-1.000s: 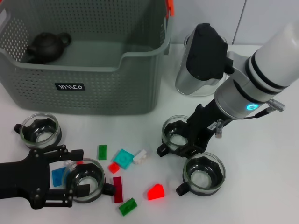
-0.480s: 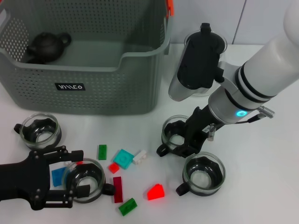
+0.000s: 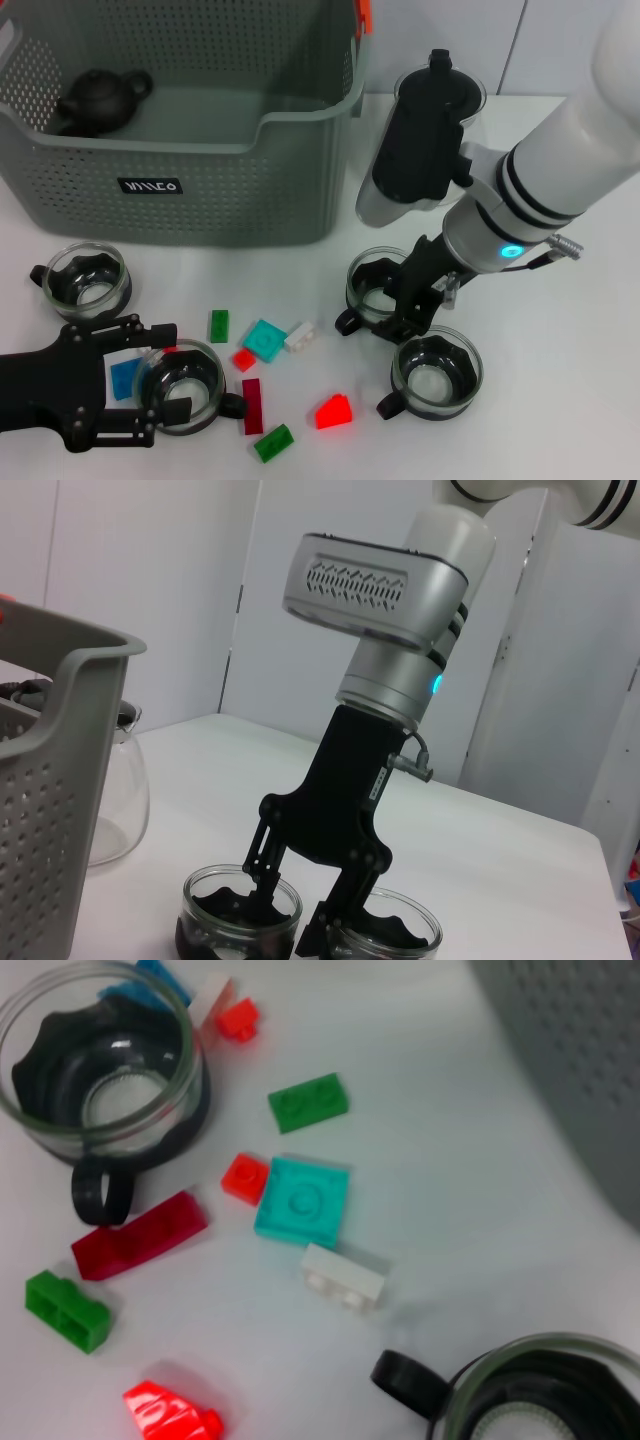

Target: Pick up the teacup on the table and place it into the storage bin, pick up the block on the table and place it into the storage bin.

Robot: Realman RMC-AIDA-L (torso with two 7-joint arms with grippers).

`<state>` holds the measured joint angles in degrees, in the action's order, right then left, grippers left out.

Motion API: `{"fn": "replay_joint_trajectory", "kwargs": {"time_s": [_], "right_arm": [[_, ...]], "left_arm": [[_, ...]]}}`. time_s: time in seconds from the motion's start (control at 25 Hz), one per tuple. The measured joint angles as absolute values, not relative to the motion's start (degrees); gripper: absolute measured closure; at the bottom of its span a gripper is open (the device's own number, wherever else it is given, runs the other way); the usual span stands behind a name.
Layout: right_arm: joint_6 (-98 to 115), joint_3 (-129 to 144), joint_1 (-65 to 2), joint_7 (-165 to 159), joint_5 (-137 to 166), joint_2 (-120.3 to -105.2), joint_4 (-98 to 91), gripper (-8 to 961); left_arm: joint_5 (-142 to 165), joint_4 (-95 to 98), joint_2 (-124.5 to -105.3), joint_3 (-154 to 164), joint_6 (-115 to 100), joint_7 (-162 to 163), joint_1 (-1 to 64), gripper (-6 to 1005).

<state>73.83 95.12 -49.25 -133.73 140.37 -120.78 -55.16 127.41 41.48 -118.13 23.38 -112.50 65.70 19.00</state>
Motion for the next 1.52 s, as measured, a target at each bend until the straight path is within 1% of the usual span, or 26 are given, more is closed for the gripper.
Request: {"fn": "replay_joint_trajectory", "kwargs": {"time_s": [0.36, 0.56, 1.0, 1.16, 1.36, 1.52], "right_arm": [[72.40, 96.78, -49.25, -133.95, 139.99, -120.91, -54.48, 489], [72.41, 96.44, -49.23, -133.95, 139.13, -120.62, -54.79, 536], [73.69, 95.32, -49.28, -134.03, 139.06, -120.44, -55.71, 903], [77.92, 90.54, -48.77, -134.03, 139.04, -120.28, -59.78, 903], [91.95, 75.10, -48.68, -132.75, 133.58, -120.09, -67.32, 903], [100.90, 63.18, -48.57, -130.72, 122.71, -119.28, -70.76, 903]], "left_arm": [[127.51, 41.40, -118.20, 23.38, -112.50, 65.65, 18.99, 148], [127.36, 41.39, -118.21, 23.38, -112.50, 65.71, 18.96, 148], [127.19, 41.39, -118.18, 23.38, -112.50, 65.64, 19.30, 148], [127.18, 41.39, -118.09, 23.38, -112.50, 65.64, 19.33, 148], [127.15, 41.43, -118.05, 23.38, -112.55, 65.78, 19.41, 149], [127.11, 41.41, -118.03, 23.30, -112.57, 65.84, 19.30, 149]]}}
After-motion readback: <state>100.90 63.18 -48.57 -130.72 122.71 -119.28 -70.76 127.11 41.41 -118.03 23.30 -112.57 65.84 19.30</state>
